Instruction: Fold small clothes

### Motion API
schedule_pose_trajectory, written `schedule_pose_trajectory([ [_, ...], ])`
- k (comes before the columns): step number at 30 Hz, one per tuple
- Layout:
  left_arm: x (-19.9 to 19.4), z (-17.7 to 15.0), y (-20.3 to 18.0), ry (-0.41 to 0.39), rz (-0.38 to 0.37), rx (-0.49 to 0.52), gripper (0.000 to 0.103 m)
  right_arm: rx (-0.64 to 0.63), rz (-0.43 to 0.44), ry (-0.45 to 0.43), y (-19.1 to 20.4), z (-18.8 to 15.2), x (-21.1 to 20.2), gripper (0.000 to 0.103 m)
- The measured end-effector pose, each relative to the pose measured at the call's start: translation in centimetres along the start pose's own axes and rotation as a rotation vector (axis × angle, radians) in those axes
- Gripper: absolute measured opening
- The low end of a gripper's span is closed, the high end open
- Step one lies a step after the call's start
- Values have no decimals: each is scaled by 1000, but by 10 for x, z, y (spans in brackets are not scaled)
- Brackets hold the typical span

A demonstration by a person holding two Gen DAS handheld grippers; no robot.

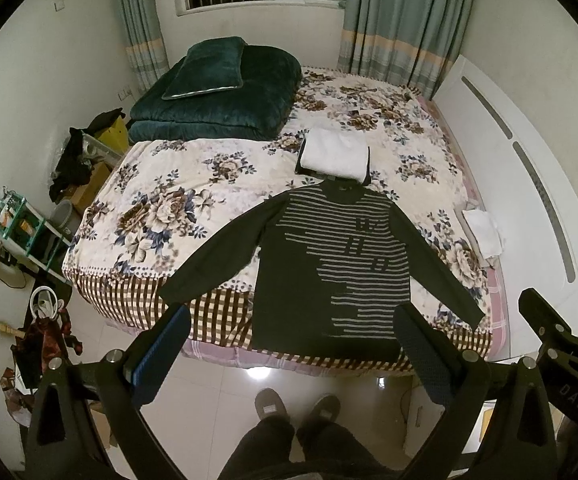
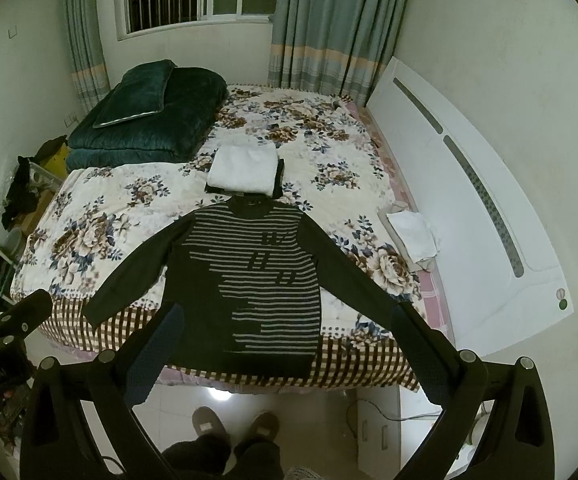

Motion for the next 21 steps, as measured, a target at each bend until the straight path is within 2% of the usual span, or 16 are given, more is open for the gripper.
schedule_pose_trajectory([
  [4,0,2,0,-1,-2,1,103,0,0,-1,1,3,1,103],
  [9,-3,21,-1,-8,-3,-1,103,-7,2,-6,2,23,0,103],
  [11,-3,24,-2,-9,-4,-2,103,-7,3,-6,2,22,-1,103],
  [21,-4,20,0,-13,-3,-2,103,-8,6,-12,5,30,-1,103],
])
Point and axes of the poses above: each gripper's, at about its wrist camera, not at the fingertips, and x roughly the way its jaws point, y to its left, z to its top, the point moved 5 cm from there along x, roughly the way its jaws point, and after that the axes turned 9 degrees about x, right-handed, at the moved point
